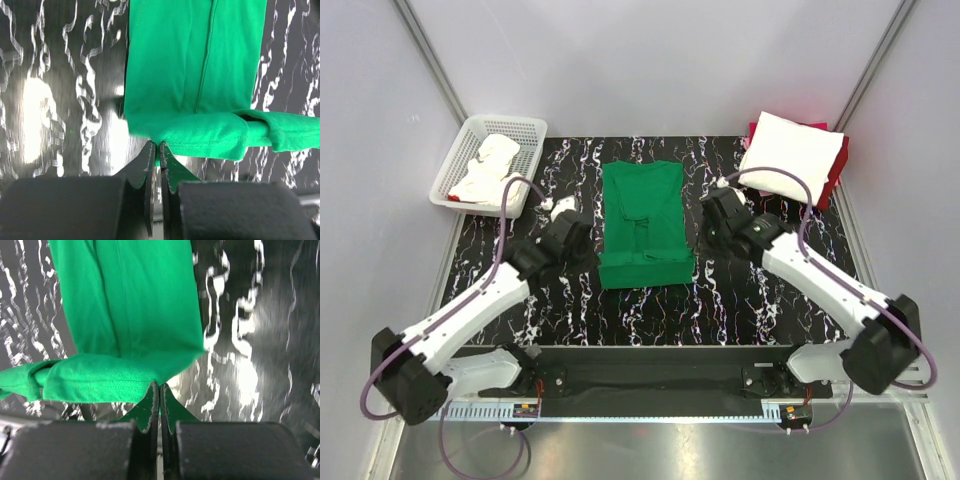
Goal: Fold and stack the t-shirts
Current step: Fold the tshirt
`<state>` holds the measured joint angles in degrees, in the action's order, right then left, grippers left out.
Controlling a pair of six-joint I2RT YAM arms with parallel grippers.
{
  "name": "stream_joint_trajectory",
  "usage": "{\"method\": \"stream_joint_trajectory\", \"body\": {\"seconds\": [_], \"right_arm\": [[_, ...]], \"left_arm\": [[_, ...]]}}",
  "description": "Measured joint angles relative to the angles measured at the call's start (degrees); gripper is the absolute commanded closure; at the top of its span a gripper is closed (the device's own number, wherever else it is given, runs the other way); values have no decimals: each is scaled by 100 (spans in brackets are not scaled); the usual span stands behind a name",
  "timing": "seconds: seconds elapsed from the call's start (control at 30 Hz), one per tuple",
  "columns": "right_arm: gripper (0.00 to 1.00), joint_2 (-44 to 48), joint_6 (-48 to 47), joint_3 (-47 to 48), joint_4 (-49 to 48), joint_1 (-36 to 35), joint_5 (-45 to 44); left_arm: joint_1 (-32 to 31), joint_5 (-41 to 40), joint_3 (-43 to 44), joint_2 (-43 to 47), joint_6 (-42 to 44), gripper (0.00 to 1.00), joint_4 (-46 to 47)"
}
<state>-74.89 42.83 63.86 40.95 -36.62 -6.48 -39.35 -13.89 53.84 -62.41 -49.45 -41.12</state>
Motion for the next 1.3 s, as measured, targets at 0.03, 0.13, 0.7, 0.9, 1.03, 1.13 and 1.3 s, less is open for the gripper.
{"method": "stream_joint_trajectory", "body": {"seconds": [0.03, 0.13, 0.7, 0.9, 1.03, 1.13, 1.3], "right_arm": [[100, -210, -146, 153, -37, 59, -2], [100, -765, -498, 485, -168, 236, 11], [100, -2988, -1613, 2393, -385, 1248, 656], [66, -3945, -1834, 3121, -334, 1473, 1069], [33, -4684, -2009, 3864, -192, 1624, 1266], [29, -5198, -2057, 4640, 120, 1788, 1353], [27, -5165, -2111, 5040, 367, 2103, 1362]], "left_arm": [[122, 48, 111, -205, 153, 96, 98], [470, 280, 470, -883, 540, 97, 365], [1641, 1353, 2387, -3475, 1580, 98, 739], [1853, 1484, 2964, -4312, 1687, 75, 616], [2024, 1532, 3567, -4999, 1755, 40, 372], [2177, 1556, 4188, -5460, 1775, 33, 20], [2328, 1537, 4765, -5475, 1792, 32, -295]]}}
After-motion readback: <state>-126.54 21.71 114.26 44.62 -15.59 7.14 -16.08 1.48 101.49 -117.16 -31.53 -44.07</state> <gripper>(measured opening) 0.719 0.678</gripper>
